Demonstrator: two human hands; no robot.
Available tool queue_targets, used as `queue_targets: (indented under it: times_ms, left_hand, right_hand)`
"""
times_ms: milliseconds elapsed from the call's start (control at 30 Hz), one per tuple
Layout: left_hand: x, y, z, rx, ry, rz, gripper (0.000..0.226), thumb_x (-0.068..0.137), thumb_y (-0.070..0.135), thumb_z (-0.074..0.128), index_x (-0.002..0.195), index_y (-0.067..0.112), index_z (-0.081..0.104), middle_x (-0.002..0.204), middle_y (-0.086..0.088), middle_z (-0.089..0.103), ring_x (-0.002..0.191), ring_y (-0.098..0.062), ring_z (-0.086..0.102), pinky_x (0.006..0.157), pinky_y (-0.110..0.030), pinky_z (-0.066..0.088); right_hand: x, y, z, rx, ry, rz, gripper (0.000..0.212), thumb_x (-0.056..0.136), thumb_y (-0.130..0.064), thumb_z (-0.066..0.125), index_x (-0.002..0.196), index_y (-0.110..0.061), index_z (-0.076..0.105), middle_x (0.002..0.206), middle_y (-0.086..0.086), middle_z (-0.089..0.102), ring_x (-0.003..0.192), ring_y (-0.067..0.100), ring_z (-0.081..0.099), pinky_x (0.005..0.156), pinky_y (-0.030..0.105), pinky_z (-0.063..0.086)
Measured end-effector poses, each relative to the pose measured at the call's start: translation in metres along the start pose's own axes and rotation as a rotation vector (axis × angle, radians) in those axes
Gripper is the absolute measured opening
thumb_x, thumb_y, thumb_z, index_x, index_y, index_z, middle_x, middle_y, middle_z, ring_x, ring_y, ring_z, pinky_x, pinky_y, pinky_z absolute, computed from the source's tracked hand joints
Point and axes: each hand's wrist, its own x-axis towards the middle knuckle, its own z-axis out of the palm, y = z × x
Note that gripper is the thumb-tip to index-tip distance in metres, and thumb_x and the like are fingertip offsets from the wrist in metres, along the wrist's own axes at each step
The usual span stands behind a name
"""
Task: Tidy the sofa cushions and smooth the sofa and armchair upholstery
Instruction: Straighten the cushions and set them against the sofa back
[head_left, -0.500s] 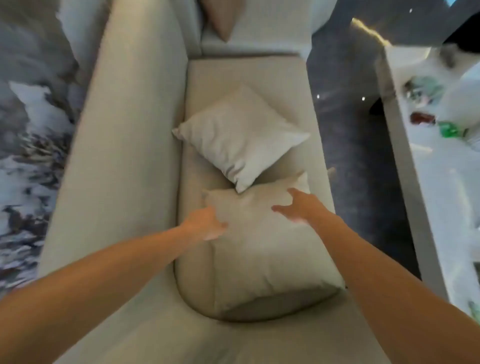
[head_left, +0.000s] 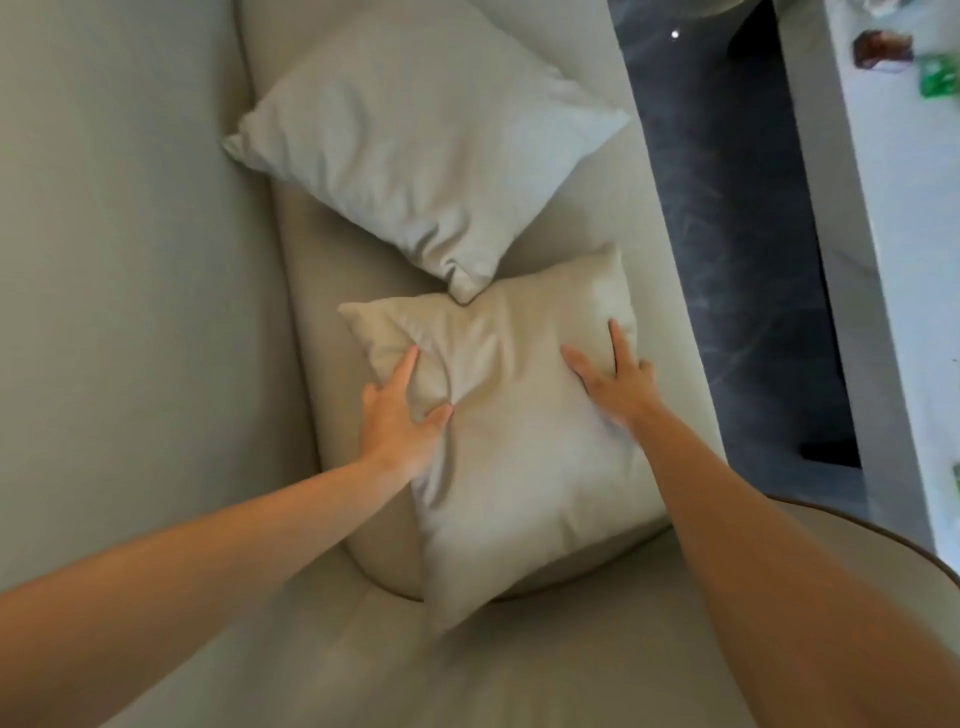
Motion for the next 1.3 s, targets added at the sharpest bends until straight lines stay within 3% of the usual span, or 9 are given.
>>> queue_targets:
  times_ms: [133,267,467,600,767,833,933,1133,1300]
  left_hand:
    - [-0.041,0.02,-0.085,0.052,0.046,0.128,0.075,0.085,0.03,0.071,0.147,0.042,0.03,0.115,0.002,0.035,0.077,-0.003,0.05,0.092,-0.028,0.045]
    - [-0.072,0.024,-0.167,0.139,0.192,0.299,0.074,0.077,0.033,0.073,0.141,0.044,0.038,0.095,0.021,0.026,0.086,0.013,0.044,0.074,-0.006,0.036]
    - [-0.08,0.031,-0.217,0.42,0.171,0.207,0.068,0.076,0.043,0.069,0.137,0.048,0.038,0.106,-0.001,0.029,0.083,-0.027,0.052,0.082,-0.034,0.049]
    - [-0.056,0.065,-0.216,0.658,0.244,0.427,0.048,0.075,0.045,0.068,0.119,0.037,0.051,0.106,-0.006,0.035,0.082,-0.034,0.056,0.067,-0.041,0.055]
    - [0.048,0.135,-0.196,0.748,0.238,0.428,0.03,0.084,0.041,0.059,0.11,0.025,0.06,0.112,-0.009,0.052,0.102,-0.034,0.059,0.077,-0.043,0.05]
    - [0.105,0.155,-0.193,0.737,0.183,0.312,0.035,0.088,0.038,0.056,0.118,0.022,0.058,0.123,-0.012,0.052,0.115,-0.037,0.055,0.091,-0.044,0.049]
    - [0.188,0.165,-0.192,0.703,0.116,0.172,0.048,0.09,0.04,0.054,0.132,0.018,0.049,0.134,-0.016,0.047,0.124,-0.04,0.047,0.102,-0.049,0.043]
    - [0.302,0.15,-0.183,0.521,0.1,0.089,0.084,0.079,0.075,0.05,0.138,0.016,0.041,0.144,-0.02,0.04,0.132,-0.043,0.037,0.108,-0.049,0.036]
    - [0.32,0.122,-0.181,0.262,0.026,0.126,0.115,0.041,0.099,0.048,0.126,0.023,0.06,0.13,-0.006,0.062,0.116,-0.03,0.057,0.088,-0.034,0.044]
  right_hand:
    - [-0.045,-0.021,0.036,0.266,-0.179,-0.004,0.088,0.08,-0.077,0.046,0.153,-0.04,0.017,0.16,0.007,0.028,0.143,0.031,0.031,0.118,0.044,0.021]
    - [-0.09,-0.069,0.103,0.517,-0.472,0.015,0.076,0.083,-0.076,0.042,0.142,-0.029,0.049,0.143,-0.002,0.052,0.132,0.018,0.047,0.112,0.042,0.035]
    - [-0.124,-0.141,0.153,0.604,-0.518,-0.103,0.067,0.096,-0.061,0.033,0.153,-0.026,0.026,0.159,-0.001,0.032,0.142,0.019,0.033,0.119,0.046,0.024]
    - [-0.105,-0.143,0.109,0.487,-0.534,-0.004,0.059,0.095,-0.058,0.04,0.148,-0.031,0.037,0.142,0.002,0.05,0.12,0.031,0.055,0.096,0.043,0.046]
    - [-0.036,-0.187,0.036,0.597,-0.218,-0.025,0.058,0.096,-0.034,0.055,0.148,-0.026,0.033,0.123,0.01,0.056,0.098,0.03,0.058,0.073,0.038,0.049]
    - [-0.005,-0.207,0.019,0.619,-0.106,-0.08,0.066,0.093,-0.032,0.059,0.151,-0.026,0.028,0.132,0.012,0.052,0.114,0.034,0.055,0.081,0.045,0.053]
    - [0.039,-0.231,0.024,0.486,0.103,-0.166,0.076,0.089,-0.042,0.062,0.153,-0.026,0.023,0.15,0.016,0.039,0.131,0.037,0.044,0.108,0.047,0.039]
    - [0.105,-0.237,0.082,0.452,0.263,-0.106,0.095,0.073,-0.079,0.049,0.152,-0.043,0.01,0.161,0.01,0.017,0.142,0.038,0.027,0.116,0.054,0.024]
    - [0.134,-0.211,0.073,0.483,0.22,-0.256,0.09,0.075,-0.073,0.058,0.151,-0.044,0.019,0.161,0.004,0.024,0.144,0.031,0.03,0.116,0.05,0.027]
